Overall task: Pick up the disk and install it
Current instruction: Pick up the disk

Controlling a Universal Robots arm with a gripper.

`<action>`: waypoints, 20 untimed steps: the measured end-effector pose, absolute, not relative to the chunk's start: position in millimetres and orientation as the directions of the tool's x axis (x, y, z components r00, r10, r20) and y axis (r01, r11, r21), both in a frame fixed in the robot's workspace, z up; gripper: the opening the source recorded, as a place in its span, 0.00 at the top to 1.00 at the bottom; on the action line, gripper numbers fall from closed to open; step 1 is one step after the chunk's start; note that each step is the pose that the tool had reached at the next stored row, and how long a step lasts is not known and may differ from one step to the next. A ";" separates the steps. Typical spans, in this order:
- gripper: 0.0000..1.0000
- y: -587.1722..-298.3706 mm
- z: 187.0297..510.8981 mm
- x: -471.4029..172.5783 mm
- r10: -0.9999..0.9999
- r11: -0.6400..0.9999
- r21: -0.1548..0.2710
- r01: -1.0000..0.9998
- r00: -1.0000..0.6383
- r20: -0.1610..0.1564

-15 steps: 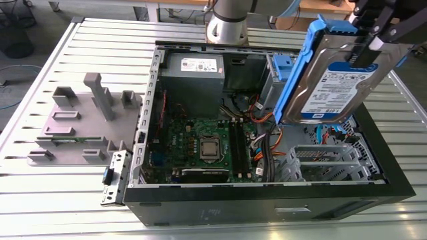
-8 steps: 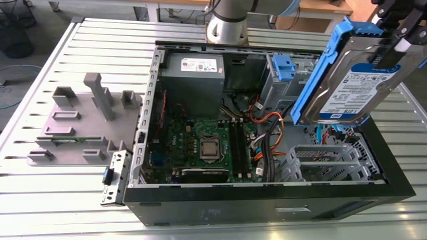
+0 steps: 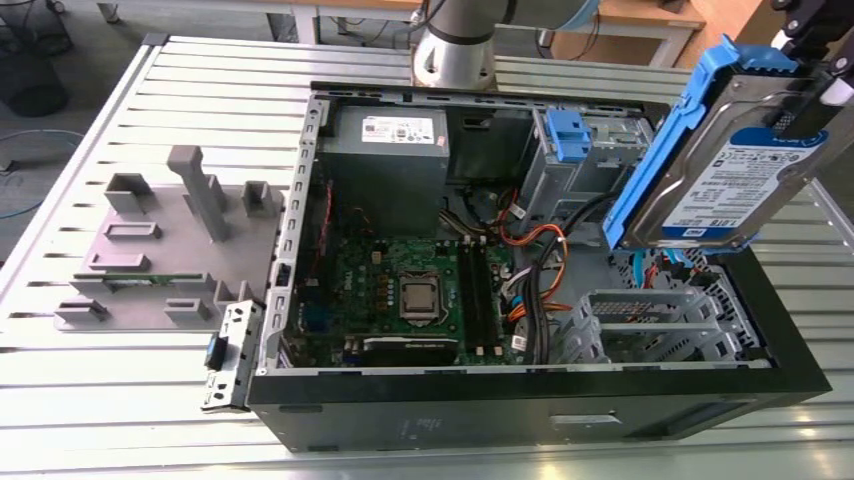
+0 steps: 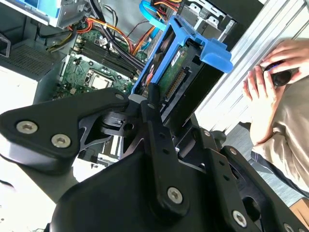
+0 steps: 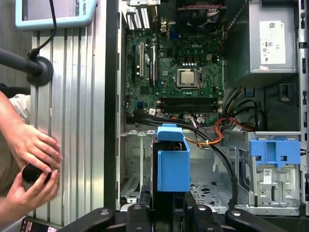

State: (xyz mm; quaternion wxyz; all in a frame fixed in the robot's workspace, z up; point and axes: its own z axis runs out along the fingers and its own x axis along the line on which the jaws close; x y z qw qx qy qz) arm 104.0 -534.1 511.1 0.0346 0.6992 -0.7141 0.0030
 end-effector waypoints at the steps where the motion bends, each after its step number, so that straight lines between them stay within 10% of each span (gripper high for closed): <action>1: 0.65 -534.2 511.1 103.9 -0.999 0.022 0.044 -0.999 -0.020 0.051; 20: 0.65 -559.8 505.4 104.1 -1.000 0.020 0.045 -0.999 -0.020 -0.004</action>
